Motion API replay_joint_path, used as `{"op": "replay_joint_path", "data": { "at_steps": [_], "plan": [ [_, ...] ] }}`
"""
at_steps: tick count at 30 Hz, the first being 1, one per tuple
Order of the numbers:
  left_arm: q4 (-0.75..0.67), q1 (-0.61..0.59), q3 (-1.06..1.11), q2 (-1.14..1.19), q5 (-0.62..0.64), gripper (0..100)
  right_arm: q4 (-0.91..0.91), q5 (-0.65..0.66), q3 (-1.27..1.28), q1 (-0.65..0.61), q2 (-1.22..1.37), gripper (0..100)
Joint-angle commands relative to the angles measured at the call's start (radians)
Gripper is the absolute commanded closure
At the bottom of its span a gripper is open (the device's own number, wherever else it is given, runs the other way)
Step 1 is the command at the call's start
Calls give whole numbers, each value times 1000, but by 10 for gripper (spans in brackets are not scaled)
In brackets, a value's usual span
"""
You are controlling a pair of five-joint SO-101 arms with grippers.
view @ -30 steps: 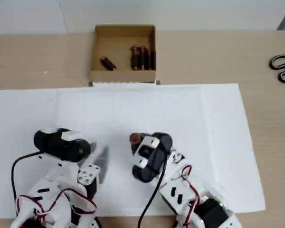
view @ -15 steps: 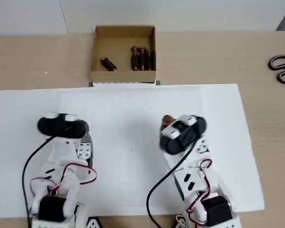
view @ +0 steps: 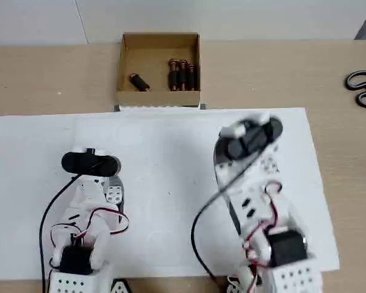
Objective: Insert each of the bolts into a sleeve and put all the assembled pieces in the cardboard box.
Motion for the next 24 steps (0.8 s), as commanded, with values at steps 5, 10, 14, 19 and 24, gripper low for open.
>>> {"op": "replay_joint_path", "data": {
  "at_steps": [5,10,14,19,24],
  "plan": [
    [-23,-3,10,-9,-2,994,-79,-11,-470,2,535,996],
    [-23,-3,12,-9,-6,994,-91,-9,-761,2,863,995],
    [-23,-3,12,-9,-6,994,-91,-9,-1000,2,1121,995],
    [-23,-3,10,-9,-3,994,-91,21,-1280,1,1438,995],
    [-23,-3,10,-9,-5,994,-93,87,-1577,-24,1739,995]
  ]
}}
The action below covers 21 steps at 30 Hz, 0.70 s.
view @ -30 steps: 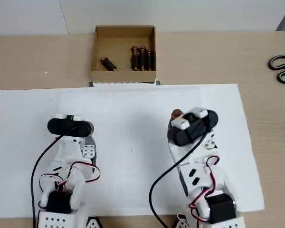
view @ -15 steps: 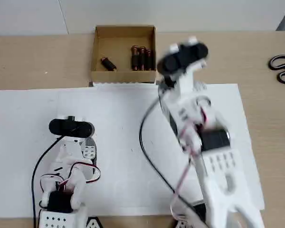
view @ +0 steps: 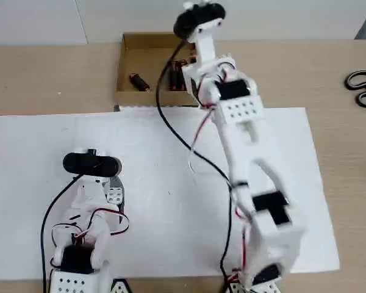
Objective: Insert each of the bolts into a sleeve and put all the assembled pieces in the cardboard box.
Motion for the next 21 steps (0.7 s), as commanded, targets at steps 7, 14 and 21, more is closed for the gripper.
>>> {"op": "replay_joint_path", "data": {
  "at_steps": [7,14,21],
  "plan": [
    [-23,-2,-7,-9,-6,994,-122,89,-631,-42,495,995],
    [-23,-2,-7,-9,-6,994,-104,153,-970,-82,760,995],
    [-23,-2,-7,-9,-6,994,21,207,-1074,-122,872,846]
  ]
}}
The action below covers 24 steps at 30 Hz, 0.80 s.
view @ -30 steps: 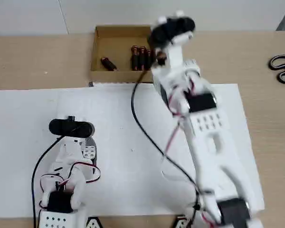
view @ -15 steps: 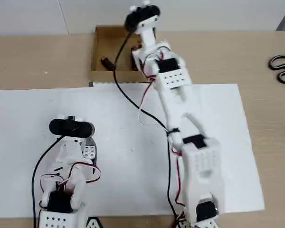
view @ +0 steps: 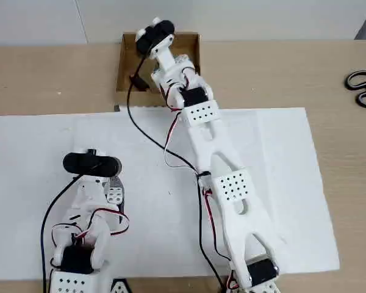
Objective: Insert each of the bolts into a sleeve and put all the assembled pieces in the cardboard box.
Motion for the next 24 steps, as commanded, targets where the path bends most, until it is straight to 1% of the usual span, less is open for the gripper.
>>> {"op": "replay_joint_path", "data": {
  "at_steps": [1,2,6,14,18,24],
  "plan": [
    [-23,-2,-7,-9,-6,994,59,14,-83,-19,-15,817],
    [-23,-2,-7,-9,-6,994,77,14,-83,-21,-16,805],
    [-23,-2,-7,-9,-6,994,107,15,-106,-19,-16,815],
    [-23,-2,-7,-9,-6,994,252,17,-292,-21,-16,824],
    [-23,-2,-7,-9,-6,994,315,17,-304,-12,-41,852],
    [-23,3,-5,-9,-6,994,429,17,-299,-5,-205,913]
  ]
}}
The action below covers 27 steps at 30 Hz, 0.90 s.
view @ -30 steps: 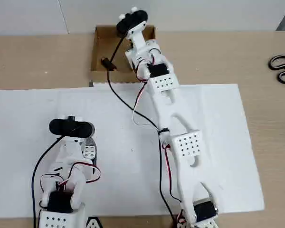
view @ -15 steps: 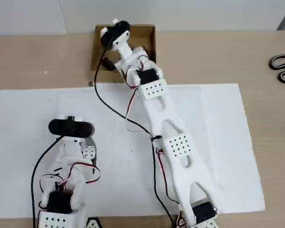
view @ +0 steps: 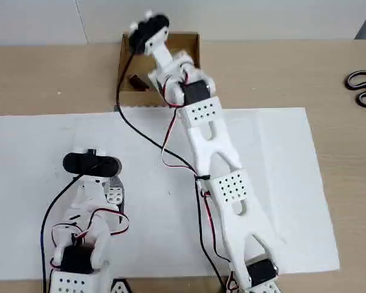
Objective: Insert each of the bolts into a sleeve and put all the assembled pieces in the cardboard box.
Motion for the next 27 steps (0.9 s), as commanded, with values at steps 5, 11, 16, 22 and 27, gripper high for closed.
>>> {"op": "replay_joint_path", "data": {
  "at_steps": [5,11,16,22,27],
  "plan": [
    [-23,-31,-4,-9,-2,994,174,11,-41,35,-225,971],
    [-28,-109,-4,-9,-2,994,305,11,-41,59,-328,995],
    [-26,-115,-4,-9,-2,994,458,5,-41,68,-447,995],
    [-23,-115,-4,-9,0,994,570,5,-41,116,-567,995],
    [-23,-110,-4,-9,0,994,584,3,-41,156,-671,995]
  ]
}}
